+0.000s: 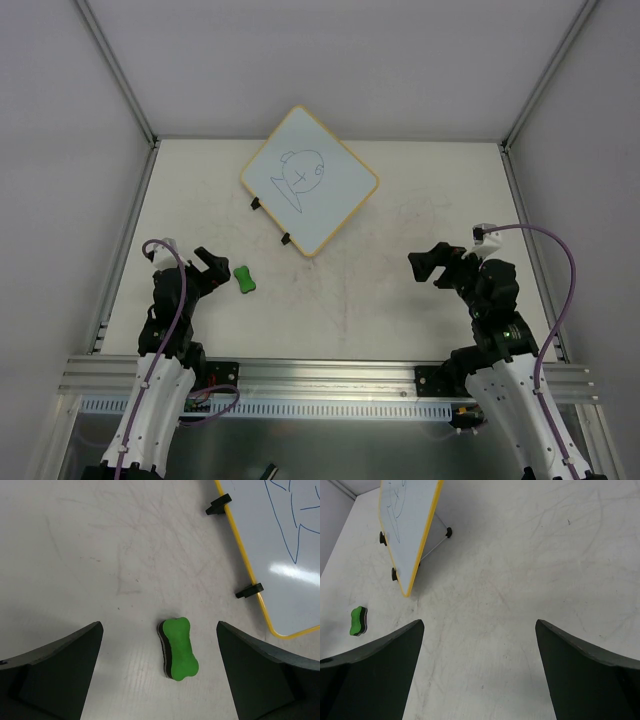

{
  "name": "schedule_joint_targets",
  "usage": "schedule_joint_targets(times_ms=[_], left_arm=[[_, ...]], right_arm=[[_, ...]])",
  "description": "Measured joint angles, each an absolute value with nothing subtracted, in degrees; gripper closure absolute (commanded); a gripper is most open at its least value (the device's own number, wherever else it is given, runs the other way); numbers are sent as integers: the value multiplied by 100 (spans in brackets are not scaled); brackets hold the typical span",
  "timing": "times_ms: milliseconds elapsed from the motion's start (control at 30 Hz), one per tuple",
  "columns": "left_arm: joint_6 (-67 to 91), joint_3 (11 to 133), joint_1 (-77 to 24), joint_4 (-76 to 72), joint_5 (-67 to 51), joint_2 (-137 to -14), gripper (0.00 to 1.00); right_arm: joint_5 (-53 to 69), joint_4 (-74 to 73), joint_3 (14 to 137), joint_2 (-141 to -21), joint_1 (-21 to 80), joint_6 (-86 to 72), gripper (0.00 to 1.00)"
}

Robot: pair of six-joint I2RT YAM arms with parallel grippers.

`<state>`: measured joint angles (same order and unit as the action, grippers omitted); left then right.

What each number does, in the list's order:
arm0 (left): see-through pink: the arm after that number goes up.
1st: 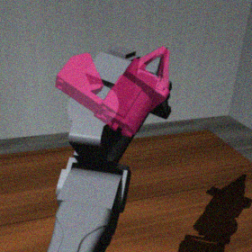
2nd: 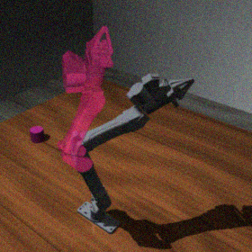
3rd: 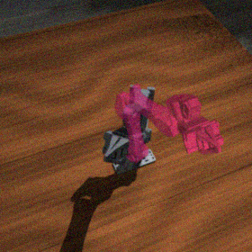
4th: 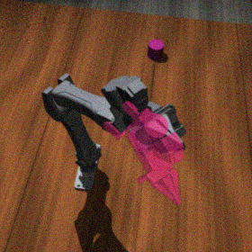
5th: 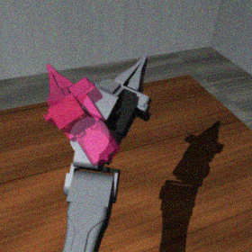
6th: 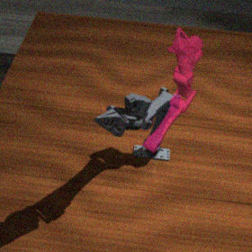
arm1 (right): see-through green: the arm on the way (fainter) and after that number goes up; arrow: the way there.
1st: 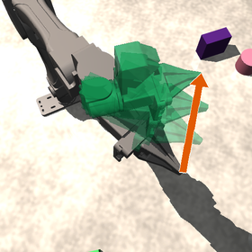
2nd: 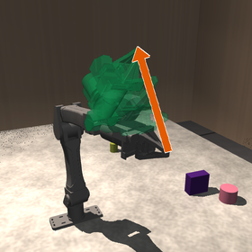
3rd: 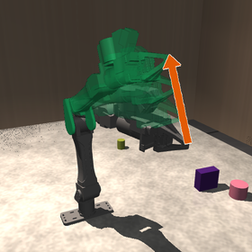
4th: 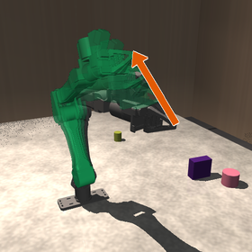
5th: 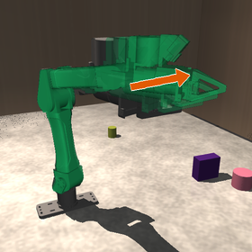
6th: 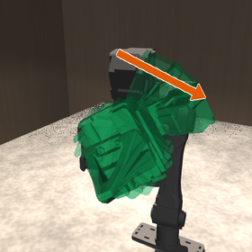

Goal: Erase the whiteboard

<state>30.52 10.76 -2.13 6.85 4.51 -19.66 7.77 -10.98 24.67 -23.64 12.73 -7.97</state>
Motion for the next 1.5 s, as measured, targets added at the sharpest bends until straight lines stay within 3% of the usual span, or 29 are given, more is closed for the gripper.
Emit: schedule_joint_targets(times_ms=[233, 500, 667, 1200, 1500], left_arm=[[3140, 1076, -213, 685, 460, -1868, 1], [3330, 1076, -213, 683, 504, -1712, 1], [3339, 1076, -213, 683, 502, -1699, 1], [3330, 1090, -213, 681, 489, -2375, 1], [3330, 1094, -213, 681, 493, -2364, 1]], right_arm=[[954, -1052, 2467, -2543, 1271, -779, 1], [1577, -226, 2469, -3625, 1267, -1046, 1], [1669, 1282, 2451, -4414, 1262, -1599, 1], [2370, 6136, 2939, -8748, 1304, -2731, 1], [2755, 7032, 3861, -9717, 1402, -2923, 1]])
